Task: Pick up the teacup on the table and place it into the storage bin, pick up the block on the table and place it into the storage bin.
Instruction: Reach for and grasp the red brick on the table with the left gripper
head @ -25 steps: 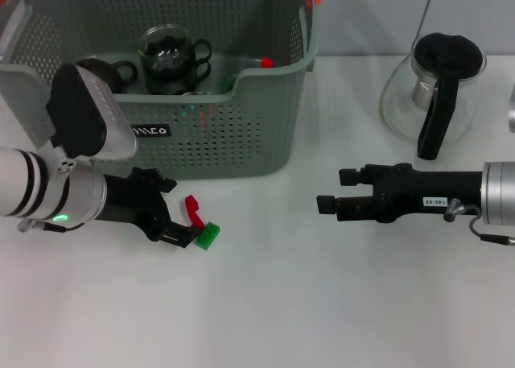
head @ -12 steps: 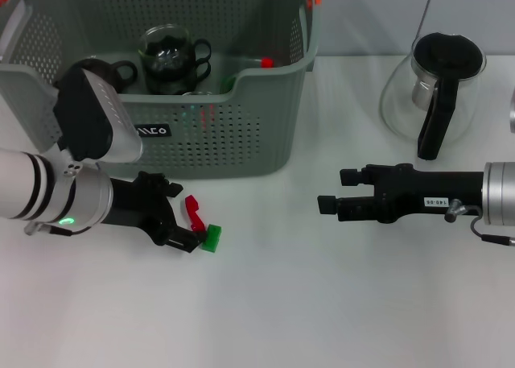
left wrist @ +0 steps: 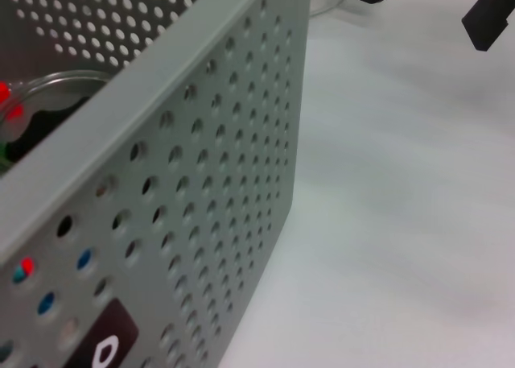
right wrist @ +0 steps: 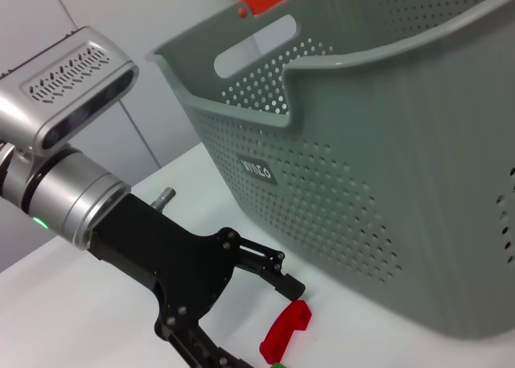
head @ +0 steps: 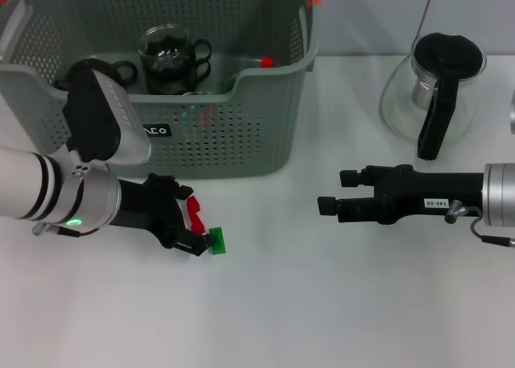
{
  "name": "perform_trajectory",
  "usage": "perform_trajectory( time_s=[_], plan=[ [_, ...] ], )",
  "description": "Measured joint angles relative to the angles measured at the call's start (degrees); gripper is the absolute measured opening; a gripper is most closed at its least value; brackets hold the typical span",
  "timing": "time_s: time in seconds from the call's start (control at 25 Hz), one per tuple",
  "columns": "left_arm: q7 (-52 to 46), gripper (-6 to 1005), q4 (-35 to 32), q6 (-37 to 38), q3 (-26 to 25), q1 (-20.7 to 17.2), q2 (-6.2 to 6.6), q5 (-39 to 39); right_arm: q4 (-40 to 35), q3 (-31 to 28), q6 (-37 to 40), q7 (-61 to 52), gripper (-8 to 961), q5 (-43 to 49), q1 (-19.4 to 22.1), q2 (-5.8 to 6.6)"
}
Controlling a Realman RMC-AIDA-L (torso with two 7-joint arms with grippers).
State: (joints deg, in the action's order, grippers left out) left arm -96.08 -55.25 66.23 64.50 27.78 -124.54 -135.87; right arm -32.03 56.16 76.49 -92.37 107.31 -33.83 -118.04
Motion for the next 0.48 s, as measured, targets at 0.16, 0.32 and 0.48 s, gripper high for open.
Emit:
perform_trajectory(
  time_s=[0.16,0.32,0.48],
  plan=[
    [0.2,947,0.0,-0.3,0.0,0.0,0.02,-0.1,0.0,0.0,0.0,0.0,882,0.0,0.0,0.0],
    [1.9,947,0.0,-0.6,-0.1,0.0,0.12,0.0,0.0,0.0,0.0,0.0,884,0.0,0.0,0.0],
    [3.6,946,0.0,0.0,-0.1,0.0,0.15,0.0,0.0,0.0,-0.1,0.0,884,0.0,0.0,0.0]
  ],
)
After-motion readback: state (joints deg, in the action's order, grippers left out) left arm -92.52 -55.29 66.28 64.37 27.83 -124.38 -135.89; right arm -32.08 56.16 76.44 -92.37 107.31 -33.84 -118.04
